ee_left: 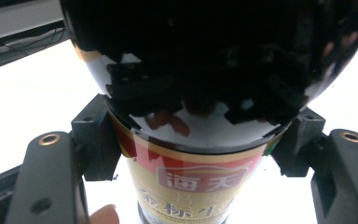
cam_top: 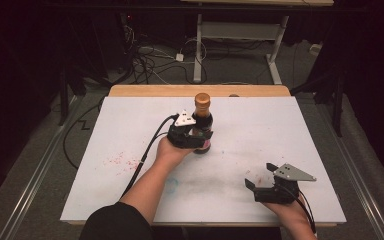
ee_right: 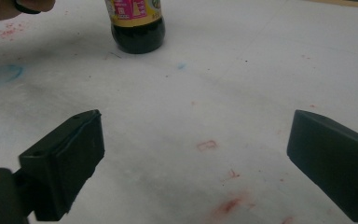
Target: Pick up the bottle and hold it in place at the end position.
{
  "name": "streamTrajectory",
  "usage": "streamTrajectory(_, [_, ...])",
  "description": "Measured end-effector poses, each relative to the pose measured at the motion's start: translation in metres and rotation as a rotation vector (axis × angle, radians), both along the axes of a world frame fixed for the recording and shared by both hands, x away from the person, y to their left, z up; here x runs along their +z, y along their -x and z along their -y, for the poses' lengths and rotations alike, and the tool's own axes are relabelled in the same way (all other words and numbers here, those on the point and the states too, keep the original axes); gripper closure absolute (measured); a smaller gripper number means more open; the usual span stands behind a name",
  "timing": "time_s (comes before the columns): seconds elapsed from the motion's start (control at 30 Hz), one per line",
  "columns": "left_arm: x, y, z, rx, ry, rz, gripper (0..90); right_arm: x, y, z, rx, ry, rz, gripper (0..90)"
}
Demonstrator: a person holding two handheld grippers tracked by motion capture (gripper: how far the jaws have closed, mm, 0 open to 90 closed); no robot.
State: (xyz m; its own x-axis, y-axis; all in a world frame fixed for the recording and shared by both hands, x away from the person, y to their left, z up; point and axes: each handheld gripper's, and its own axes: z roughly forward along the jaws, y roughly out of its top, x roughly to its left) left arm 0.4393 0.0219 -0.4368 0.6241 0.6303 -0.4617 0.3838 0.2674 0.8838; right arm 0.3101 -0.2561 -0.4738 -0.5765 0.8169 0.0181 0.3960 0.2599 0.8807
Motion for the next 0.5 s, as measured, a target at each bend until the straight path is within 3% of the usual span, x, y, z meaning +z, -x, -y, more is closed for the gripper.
streamTrajectory(0.23, [0.002, 0.001, -0.001, 0.007, 0.008, -0.017, 27.4, 0.004, -0.009, -0.009, 0.025, 0.0, 0.007, 20.0])
streamTrajectory(0.5, [0.002, 0.004, -0.002, 0.023, 0.006, -0.021, 26.7, 0.021, -0.024, -0.019, 0.06, -0.023, 0.034, 38.3])
